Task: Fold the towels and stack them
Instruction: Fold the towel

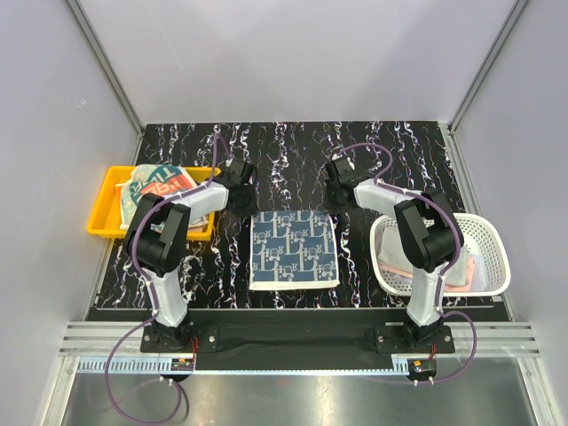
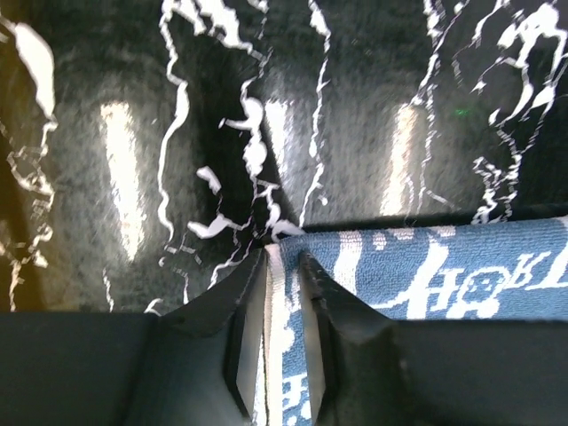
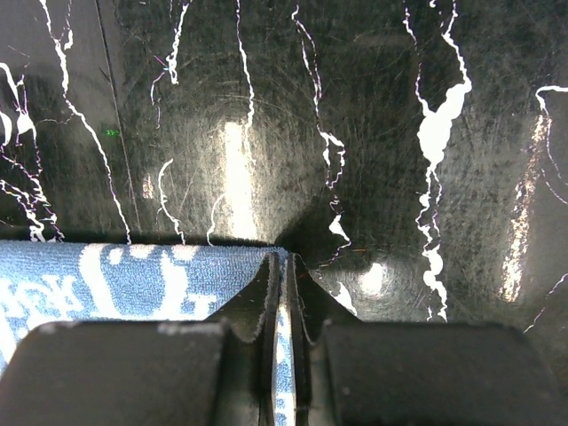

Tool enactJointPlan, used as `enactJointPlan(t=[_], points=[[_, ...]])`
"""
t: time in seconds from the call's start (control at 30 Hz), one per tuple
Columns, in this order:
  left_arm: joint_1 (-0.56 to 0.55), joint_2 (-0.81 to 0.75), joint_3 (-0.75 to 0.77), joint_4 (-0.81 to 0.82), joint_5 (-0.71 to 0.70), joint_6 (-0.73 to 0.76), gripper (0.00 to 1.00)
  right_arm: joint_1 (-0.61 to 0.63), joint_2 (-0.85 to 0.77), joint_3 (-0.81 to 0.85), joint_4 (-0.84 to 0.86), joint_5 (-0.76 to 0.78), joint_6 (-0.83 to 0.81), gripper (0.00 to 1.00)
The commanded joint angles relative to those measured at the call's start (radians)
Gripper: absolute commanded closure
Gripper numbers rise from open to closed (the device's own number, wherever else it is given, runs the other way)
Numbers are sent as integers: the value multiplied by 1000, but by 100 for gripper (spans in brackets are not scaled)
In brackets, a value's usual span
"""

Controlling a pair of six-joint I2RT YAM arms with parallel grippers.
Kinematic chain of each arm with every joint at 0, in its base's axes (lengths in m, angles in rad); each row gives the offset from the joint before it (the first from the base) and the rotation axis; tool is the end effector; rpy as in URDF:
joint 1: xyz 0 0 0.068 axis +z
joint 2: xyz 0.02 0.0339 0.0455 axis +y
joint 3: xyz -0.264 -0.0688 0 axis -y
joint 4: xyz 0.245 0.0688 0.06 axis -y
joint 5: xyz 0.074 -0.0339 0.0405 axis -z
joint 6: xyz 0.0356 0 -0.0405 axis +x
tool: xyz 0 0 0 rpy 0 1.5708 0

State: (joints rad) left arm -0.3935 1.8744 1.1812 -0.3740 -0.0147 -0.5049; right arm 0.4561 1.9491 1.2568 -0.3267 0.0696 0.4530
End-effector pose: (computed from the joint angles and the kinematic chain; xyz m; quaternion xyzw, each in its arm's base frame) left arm 0.3499 -0.1447 0.1590 -0.0557 0.9668 -0.1018 0.2275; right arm 0.3618 0.1748 0.1554 0.0080 0.9616 0.0895 0.2593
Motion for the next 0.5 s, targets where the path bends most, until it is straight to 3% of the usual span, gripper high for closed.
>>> enactJointPlan(t=[0.0, 0.17, 0.47], points=[[5, 45, 15, 24, 32, 11, 78, -16, 20, 23, -14, 38, -16, 91], [15, 60, 40, 24, 36, 23, 91, -37, 30, 33, 0, 1, -22, 92], [54, 104, 146, 43, 56, 49, 100, -99, 50, 64, 75, -92, -20, 100]])
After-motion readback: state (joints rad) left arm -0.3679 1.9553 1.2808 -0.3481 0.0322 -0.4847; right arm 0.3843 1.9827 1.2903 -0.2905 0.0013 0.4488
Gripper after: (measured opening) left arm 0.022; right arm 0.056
